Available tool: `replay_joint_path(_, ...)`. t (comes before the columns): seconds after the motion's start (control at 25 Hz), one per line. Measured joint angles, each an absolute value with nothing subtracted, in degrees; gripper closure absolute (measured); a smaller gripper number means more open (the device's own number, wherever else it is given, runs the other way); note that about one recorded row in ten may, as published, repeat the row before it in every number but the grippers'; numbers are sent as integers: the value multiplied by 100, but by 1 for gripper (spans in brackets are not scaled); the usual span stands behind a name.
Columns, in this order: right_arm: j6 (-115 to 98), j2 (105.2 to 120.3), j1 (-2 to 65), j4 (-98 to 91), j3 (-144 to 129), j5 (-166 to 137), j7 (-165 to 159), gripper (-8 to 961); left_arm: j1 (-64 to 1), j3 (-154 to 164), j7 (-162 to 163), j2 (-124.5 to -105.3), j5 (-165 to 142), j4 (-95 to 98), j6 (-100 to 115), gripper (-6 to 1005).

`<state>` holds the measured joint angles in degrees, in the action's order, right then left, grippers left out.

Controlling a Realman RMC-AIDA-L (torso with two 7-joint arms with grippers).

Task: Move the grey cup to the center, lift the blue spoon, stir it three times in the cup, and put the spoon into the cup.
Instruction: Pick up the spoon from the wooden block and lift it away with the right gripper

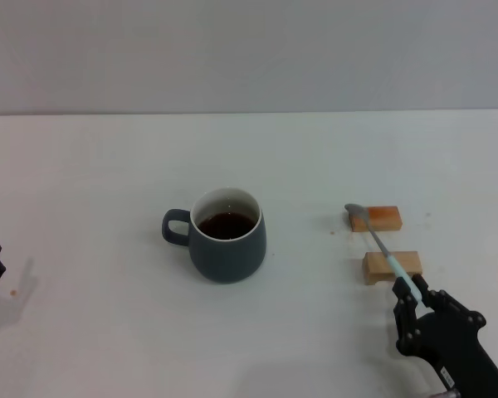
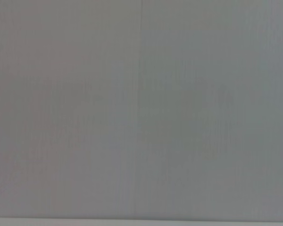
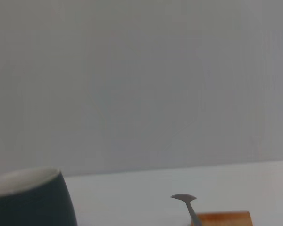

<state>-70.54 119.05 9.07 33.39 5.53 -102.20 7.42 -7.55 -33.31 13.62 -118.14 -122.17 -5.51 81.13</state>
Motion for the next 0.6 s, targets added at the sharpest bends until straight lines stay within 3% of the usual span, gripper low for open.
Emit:
replay_joint_path(0.2, -7119, 11624, 936, 4015, 557, -10228, 956, 787, -733, -3331, 1362, -11813, -12217, -570, 8113, 142)
replay_joint_path(0.24, -7040, 11437, 949, 4502, 589, -10214, 1370, 787, -729, -3330, 1362, -11813, -12217, -574, 8113, 142)
replay_joint_path(0.28, -7040, 11437, 949, 4502, 589, -10214, 1370, 787, -722, -3331, 1362, -11813, -12217, -581, 8113, 142)
replay_joint_path(0.32, -6841, 11147, 957, 5195, 693, -10199, 1734, 787, -720, -3331, 1362, -11813, -12217, -581, 8113, 142)
replay_joint_path(0.36, -6841, 11147, 957, 5195, 693, -10199, 1734, 787, -719, -3331, 1362, -11813, -12216, -581, 8113, 142)
replay_joint_path(0.4, -6703, 10992, 963, 5507, 766, -10198, 1806, 787, -719, -3331, 1362, -11813, -12216, -581, 8113, 142)
replay_joint_path(0.44, -6372, 10672, 976, 6114, 948, -10194, 1883, 787, -718, -3330, 1362, -11813, -12217, -581, 8116, 142)
replay_joint_path(0.48, -6372, 10672, 976, 6114, 948, -10194, 1883, 788, -718, -3331, 1362, -11813, -12216, -580, 8119, 142)
replay_joint_path(0.52, -5997, 10383, 981, 6691, 1185, -10193, 2068, 788, -718, -3331, 1363, -11812, -12217, -581, 8122, 142)
replay_joint_path(0.56, -5997, 10383, 981, 6691, 1185, -10193, 2068, 788, -718, -3331, 1363, -11812, -12216, -579, 8124, 142)
replay_joint_path(0.6, -5762, 10282, 982, 6939, 1309, -10192, 2201, 788, -718, -3331, 1363, -11812, -12216, -579, 8124, 142)
